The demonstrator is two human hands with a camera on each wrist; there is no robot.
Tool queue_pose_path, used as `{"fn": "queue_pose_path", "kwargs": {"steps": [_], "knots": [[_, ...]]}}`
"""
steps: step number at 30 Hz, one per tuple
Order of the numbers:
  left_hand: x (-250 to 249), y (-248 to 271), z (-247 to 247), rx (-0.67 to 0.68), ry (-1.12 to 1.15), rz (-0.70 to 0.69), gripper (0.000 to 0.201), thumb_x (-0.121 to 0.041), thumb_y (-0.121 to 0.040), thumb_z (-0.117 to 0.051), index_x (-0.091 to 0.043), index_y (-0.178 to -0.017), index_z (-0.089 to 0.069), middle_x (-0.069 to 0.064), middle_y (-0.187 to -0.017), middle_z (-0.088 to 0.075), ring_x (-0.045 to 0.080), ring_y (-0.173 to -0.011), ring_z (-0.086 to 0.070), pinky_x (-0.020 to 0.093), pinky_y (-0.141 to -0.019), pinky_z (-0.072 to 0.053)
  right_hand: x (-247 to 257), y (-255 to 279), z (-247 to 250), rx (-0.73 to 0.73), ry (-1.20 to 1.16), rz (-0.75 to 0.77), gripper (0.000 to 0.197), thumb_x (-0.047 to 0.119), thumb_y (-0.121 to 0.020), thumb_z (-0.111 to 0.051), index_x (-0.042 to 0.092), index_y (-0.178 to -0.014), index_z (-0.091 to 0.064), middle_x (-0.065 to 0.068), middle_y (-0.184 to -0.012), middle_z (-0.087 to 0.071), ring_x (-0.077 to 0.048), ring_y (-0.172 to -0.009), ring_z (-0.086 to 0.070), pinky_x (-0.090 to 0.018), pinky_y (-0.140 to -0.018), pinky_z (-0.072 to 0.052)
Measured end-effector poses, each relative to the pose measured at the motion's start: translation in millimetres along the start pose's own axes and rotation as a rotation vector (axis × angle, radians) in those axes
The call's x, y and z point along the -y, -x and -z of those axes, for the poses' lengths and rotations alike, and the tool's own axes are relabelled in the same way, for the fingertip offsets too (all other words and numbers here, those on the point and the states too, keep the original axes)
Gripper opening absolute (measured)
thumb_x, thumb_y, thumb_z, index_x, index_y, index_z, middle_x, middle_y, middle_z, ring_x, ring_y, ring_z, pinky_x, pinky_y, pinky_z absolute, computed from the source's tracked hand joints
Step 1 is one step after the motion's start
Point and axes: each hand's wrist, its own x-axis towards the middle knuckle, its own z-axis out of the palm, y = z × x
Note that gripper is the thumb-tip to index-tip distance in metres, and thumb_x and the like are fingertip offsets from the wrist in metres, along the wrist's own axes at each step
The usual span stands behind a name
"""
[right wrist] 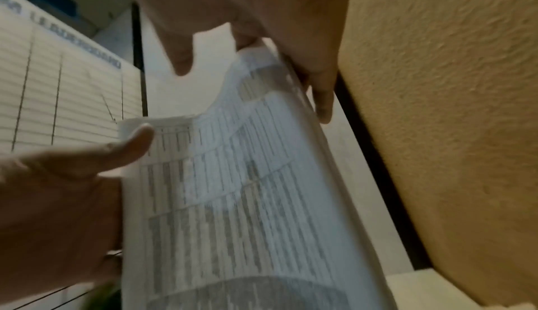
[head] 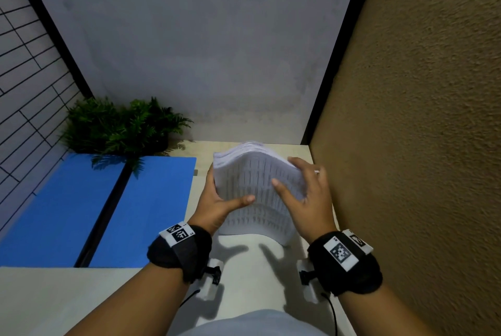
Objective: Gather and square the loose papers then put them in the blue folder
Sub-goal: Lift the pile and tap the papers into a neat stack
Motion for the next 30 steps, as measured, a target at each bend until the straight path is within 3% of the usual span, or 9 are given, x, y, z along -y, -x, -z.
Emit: {"fn": "queue_pose_path", "kwargs": {"steps": [5,9,12,16,18,21,24,28,30], "knots": [[0,-5,0,0.007,-0.035,-0.009,0.121,-0.030,-0.052,-0.093,-0.037,-0.150,-0.022,-0.014,-0.136,-0.053,0.005,-0.125,-0.052,0.034,-0.098,-0.051,4,-3,-4,0.013,0.034,0.005,0.050,0.050,-0.081,-0.067,0.036,-0.126,-0.049,0.004,-0.126,-0.034,0.001,-0.101,-0.046,-0.009,-0.072,-0.044],[4,-12,4,-0.030,-0.038,0.033,0.095,-0.029,-0.053,-0.094,-0.029,-0.135,-0.046,-0.004,-0.127,-0.064,0.017,-0.120,-0.060,0.042,-0.093,-0.056,-5,-7,-5,-0.121,-0.158,-0.153,0.082,0.046,-0.073,-0.077,0.038,-0.141,-0.031,0.005,-0.138,-0.041,-0.011,-0.121,-0.048,-0.036,-0.095,-0.050],[4,-17,3,-0.018,-0.055,0.056,0.080,-0.020,-0.059,-0.093,-0.026,-0.130,-0.056,-0.003,-0.124,-0.069,0.015,-0.117,-0.063,0.033,-0.089,-0.057,-20,-10,-7,-0.045,-0.379,-0.309,0.104,0.028,-0.066,-0.087,0.038,-0.147,-0.022,0.009,-0.130,-0.050,-0.010,-0.117,-0.053,-0.037,-0.096,-0.048],[-7,-20,-3,-0.056,-0.021,0.116,0.053,-0.007,-0.067,-0.086,-0.012,-0.117,-0.067,0.006,-0.110,-0.074,0.023,-0.107,-0.068,0.027,-0.077,-0.055,-31,-13,-17,0.042,-0.481,-0.491,0.052,0.009,-0.070,-0.083,0.014,-0.117,-0.062,-0.009,-0.111,-0.070,-0.028,-0.109,-0.065,-0.046,-0.090,-0.056],[-15,-21,-4,-0.075,-0.028,0.115,0.044,-0.008,-0.069,-0.085,-0.007,-0.110,-0.069,0.011,-0.106,-0.074,0.026,-0.103,-0.067,0.031,-0.078,-0.053,-30,-16,-16,-0.029,-0.499,-0.502,0.032,0.001,-0.077,-0.075,0.006,-0.107,-0.067,-0.015,-0.104,-0.071,-0.035,-0.106,-0.065,-0.048,-0.088,-0.056],[-23,-21,-2,-0.069,-0.021,0.089,0.041,-0.010,-0.071,-0.083,-0.005,-0.109,-0.069,0.011,-0.102,-0.074,0.023,-0.097,-0.066,0.031,-0.076,-0.051,-28,-18,-7,-0.038,-0.567,-0.485,0.027,0.003,-0.077,-0.075,0.007,-0.103,-0.068,-0.014,-0.101,-0.072,-0.035,-0.104,-0.067,-0.052,-0.088,-0.055],[-22,-17,5,-0.049,-0.018,0.064,0.046,-0.012,-0.069,-0.085,-0.005,-0.112,-0.068,0.008,-0.101,-0.074,0.021,-0.096,-0.066,0.027,-0.074,-0.051,-32,-11,2,0.003,-0.555,-0.430,0.045,0.018,-0.067,-0.084,0.016,-0.109,-0.067,-0.010,-0.106,-0.072,-0.030,-0.105,-0.067,-0.055,-0.090,-0.055],[-8,-12,9,-0.053,-0.014,0.050,0.082,-0.030,-0.053,-0.094,-0.013,-0.125,-0.058,0.008,-0.117,-0.071,0.022,-0.109,-0.067,0.032,-0.081,-0.057,-39,1,0,-0.025,-0.530,-0.425,0.110,0.046,-0.037,-0.093,0.046,-0.134,-0.040,0.001,-0.129,-0.057,-0.023,-0.118,-0.058,-0.051,-0.093,-0.054],[-6,-8,8,-0.027,0.002,0.041,0.085,-0.031,-0.052,-0.093,-0.015,-0.127,-0.057,0.006,-0.118,-0.071,0.020,-0.109,-0.067,0.031,-0.081,-0.057,-37,6,-5,0.053,-0.576,-0.405,0.113,0.041,-0.037,-0.094,0.040,-0.137,-0.040,-0.002,-0.128,-0.058,-0.022,-0.118,-0.058,-0.050,-0.094,-0.054]]}}
